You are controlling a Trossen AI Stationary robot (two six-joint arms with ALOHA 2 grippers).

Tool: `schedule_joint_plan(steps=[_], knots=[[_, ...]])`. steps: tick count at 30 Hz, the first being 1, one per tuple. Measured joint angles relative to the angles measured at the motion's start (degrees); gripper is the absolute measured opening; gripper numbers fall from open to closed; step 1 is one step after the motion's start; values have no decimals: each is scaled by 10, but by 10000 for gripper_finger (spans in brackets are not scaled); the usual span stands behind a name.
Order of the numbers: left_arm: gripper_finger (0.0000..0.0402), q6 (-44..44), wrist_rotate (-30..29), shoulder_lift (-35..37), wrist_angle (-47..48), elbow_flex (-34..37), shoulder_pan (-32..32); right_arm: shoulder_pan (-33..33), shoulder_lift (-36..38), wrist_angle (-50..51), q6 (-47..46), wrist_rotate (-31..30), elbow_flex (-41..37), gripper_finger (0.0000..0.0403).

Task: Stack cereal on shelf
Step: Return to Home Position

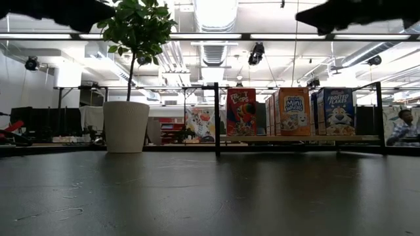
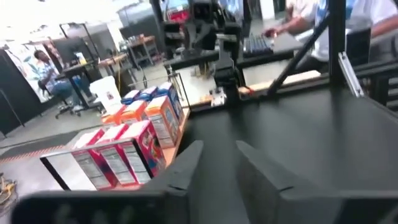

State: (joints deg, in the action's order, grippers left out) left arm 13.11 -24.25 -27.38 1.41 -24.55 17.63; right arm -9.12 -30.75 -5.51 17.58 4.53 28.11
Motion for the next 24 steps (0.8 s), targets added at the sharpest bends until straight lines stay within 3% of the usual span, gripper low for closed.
schedule_joint_plan(steps=[6, 17, 21, 24], knots=[[7, 1, 0, 111, -39, 76, 0, 0, 85, -92, 5, 0, -108, 8], [1, 12, -2, 269, -49, 171, -1, 0, 221, -137, 2, 0, -235, 9], [0, 12, -4, 272, -50, 197, -2, 0, 272, -141, 0, -1, -271, 9], [0, -4, -5, 271, -53, 213, -3, -1, 304, -81, -6, -13, -274, 9]])
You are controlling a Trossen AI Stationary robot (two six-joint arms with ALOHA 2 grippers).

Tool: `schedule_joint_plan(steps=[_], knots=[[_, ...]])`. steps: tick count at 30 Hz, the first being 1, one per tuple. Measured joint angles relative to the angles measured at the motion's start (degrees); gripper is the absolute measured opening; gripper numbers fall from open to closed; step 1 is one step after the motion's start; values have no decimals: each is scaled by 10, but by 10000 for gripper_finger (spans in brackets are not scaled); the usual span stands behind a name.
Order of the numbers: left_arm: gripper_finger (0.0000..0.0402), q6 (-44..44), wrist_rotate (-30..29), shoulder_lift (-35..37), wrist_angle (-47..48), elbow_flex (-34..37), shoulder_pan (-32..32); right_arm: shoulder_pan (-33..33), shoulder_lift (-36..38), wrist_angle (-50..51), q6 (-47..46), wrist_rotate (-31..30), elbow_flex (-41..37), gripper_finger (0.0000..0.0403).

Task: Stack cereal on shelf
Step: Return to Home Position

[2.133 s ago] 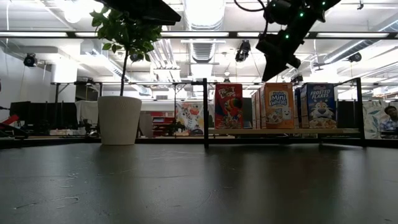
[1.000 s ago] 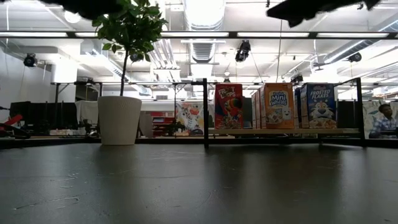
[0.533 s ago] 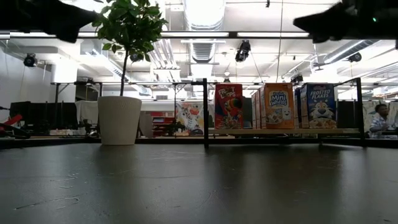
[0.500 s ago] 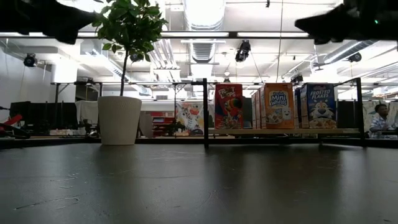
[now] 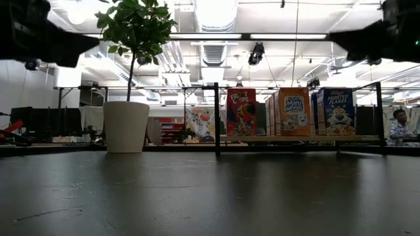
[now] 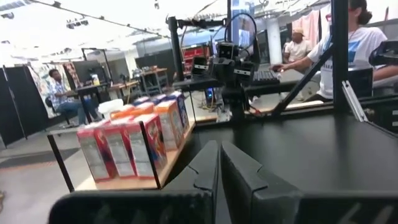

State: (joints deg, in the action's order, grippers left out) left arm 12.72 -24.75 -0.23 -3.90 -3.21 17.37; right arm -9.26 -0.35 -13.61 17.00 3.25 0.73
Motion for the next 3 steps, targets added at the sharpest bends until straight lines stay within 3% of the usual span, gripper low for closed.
schedule_joint_plan(steps=[3], knots=[[0, -11, 0, 3, -9, 25, 0, -2, 3, 31, -4, -3, 0, 9]])
